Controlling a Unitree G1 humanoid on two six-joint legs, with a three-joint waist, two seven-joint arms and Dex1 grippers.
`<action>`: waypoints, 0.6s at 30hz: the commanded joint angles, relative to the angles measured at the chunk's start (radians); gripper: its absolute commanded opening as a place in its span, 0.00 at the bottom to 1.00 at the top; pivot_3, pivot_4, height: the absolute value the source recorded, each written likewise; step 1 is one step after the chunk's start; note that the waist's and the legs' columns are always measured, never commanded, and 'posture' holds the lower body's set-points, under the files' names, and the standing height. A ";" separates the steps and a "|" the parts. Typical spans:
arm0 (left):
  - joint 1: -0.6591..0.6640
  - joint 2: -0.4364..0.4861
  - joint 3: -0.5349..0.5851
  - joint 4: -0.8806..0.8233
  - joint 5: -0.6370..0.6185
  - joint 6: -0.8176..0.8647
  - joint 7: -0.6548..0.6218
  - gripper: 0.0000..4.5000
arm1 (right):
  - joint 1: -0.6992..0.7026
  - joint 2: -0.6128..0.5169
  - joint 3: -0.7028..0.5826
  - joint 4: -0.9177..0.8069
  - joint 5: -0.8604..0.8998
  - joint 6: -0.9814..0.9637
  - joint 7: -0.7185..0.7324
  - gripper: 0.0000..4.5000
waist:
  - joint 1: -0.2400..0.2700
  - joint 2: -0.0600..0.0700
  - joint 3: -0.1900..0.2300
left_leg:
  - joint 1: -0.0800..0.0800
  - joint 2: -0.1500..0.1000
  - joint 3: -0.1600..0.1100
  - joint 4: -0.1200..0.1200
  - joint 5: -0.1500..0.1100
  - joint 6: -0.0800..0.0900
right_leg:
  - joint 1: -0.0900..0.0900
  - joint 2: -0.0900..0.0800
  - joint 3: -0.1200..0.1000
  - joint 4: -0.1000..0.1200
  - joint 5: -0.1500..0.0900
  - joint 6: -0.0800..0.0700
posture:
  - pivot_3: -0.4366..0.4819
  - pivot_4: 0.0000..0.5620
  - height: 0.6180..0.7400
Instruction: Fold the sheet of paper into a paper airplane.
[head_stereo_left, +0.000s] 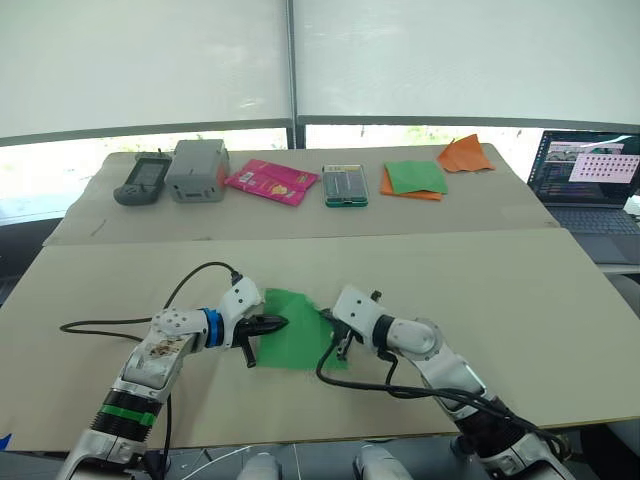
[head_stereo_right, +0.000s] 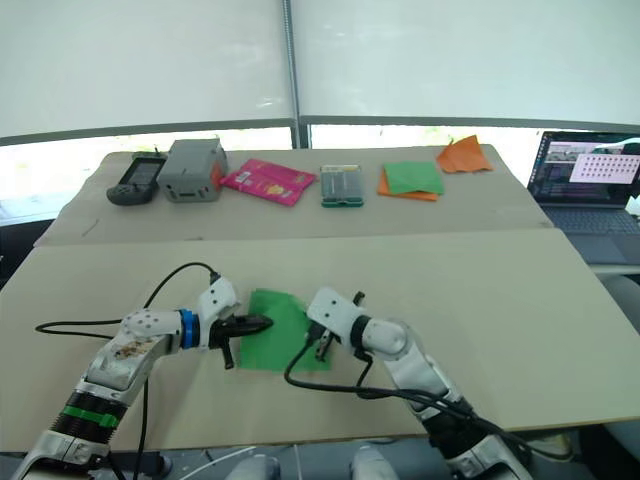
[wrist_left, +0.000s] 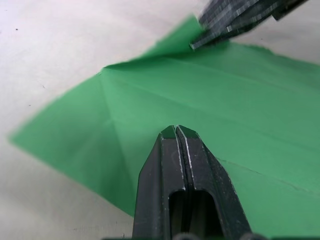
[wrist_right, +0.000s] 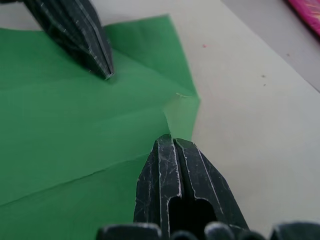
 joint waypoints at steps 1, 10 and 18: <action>-0.009 0.008 0.007 -0.025 -0.012 -0.002 -0.005 0.00 | -0.009 -0.003 0.006 -0.020 -0.022 -0.014 0.012 0.01 | 0.000 0.000 0.000 | 0.000 0.000 0.000 0.000 0.000 0.000 | 0.000 0.000 0.000 0.000 0.000 0.000 | 0.48 0.27 1.00; -0.119 -0.064 0.007 0.014 -0.057 0.065 0.009 0.00 | -0.019 0.000 0.047 -0.008 -0.074 0.024 0.049 0.01 | 0.002 -0.001 0.000 | 0.000 0.000 0.000 0.000 0.000 0.000 | 0.001 0.000 0.000 0.000 0.000 0.000 | 0.48 0.27 1.00; -0.166 -0.097 -0.046 0.129 0.008 0.051 0.035 0.00 | -0.017 0.009 0.046 -0.017 -0.087 0.041 0.062 0.01 | -0.002 -0.001 0.000 | 0.001 0.000 0.000 0.000 0.000 0.000 | 0.003 0.000 0.000 0.001 0.003 0.006 | 0.48 0.27 1.00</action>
